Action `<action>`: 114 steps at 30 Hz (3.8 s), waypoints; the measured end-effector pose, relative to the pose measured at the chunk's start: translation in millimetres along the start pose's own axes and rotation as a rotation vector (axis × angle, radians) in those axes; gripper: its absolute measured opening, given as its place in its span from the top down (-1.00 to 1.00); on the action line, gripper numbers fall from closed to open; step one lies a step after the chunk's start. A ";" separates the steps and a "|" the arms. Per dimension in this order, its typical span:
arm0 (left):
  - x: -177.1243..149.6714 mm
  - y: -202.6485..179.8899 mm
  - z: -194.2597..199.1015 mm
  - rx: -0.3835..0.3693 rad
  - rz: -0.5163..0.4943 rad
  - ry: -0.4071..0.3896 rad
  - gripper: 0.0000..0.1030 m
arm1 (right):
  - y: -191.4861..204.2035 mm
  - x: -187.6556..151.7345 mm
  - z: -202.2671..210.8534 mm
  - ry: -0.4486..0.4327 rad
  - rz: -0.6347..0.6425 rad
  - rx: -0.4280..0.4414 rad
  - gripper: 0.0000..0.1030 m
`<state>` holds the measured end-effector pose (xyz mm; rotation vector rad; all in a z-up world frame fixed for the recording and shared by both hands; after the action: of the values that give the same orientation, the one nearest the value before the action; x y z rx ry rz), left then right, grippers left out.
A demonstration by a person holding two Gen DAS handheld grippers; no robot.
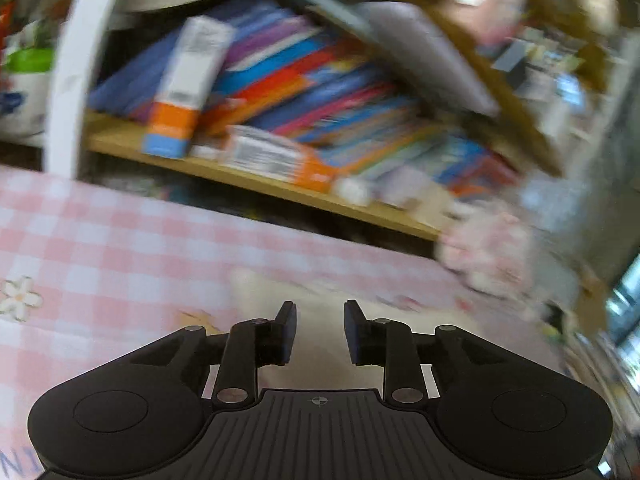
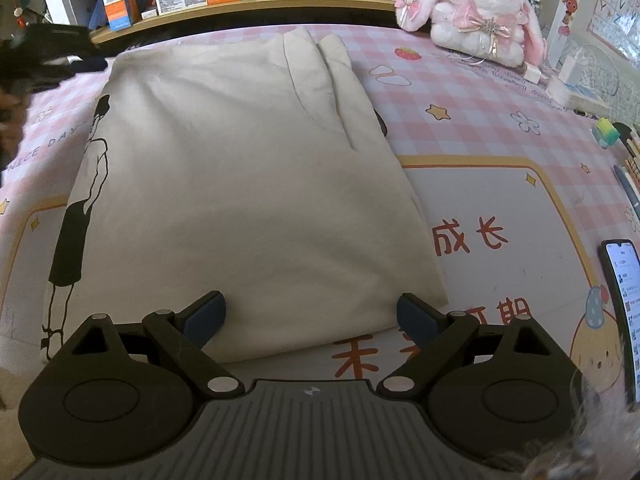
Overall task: Fold clothes
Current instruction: 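Move both grippers to the folded shirt's edge, then grasp the folded shirt edge with the right gripper while the left gripper grasps beside it, then lift the held shirt edge with both grippers and fold it over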
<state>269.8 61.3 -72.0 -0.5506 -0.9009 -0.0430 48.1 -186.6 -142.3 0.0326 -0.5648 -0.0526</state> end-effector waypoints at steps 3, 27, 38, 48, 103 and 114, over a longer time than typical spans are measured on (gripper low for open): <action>-19.6 -22.8 16.5 -0.069 0.003 0.026 0.49 | -0.1 0.7 -0.4 -0.002 0.000 0.000 -0.80; -113.5 -95.4 91.3 0.356 -0.092 0.032 -0.47 | -34.5 29.6 22.5 -0.132 0.048 0.174 -0.78; -146.1 -128.2 97.6 0.459 -0.102 0.056 -0.66 | -78.3 15.3 24.0 -0.089 -0.071 0.276 -0.67; -164.3 -134.5 110.6 0.531 -0.082 0.069 -0.77 | -115.7 6.3 20.0 -0.020 -0.256 0.400 0.03; -180.9 -220.3 40.3 0.385 -0.910 0.135 0.79 | -80.4 58.9 81.8 -0.175 0.070 0.429 0.16; -176.6 -222.3 40.6 0.347 -0.882 0.156 0.79 | -21.7 21.7 93.4 -0.319 1.002 0.246 -0.66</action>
<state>70.8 -144.5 -88.0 0.2014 -0.9135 -0.7044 15.4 -211.1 -52.8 -0.0229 -0.8508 1.0019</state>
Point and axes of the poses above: each gripper's, at about its wrist camera, not at the fingertips, and z roughly against the way its jaws point, y to its left, x to its top, the point moved 9 cm from there along -z, roughly the way its jaws point, and after that the axes turned 3 degrees about x, right-handed, at the moved point
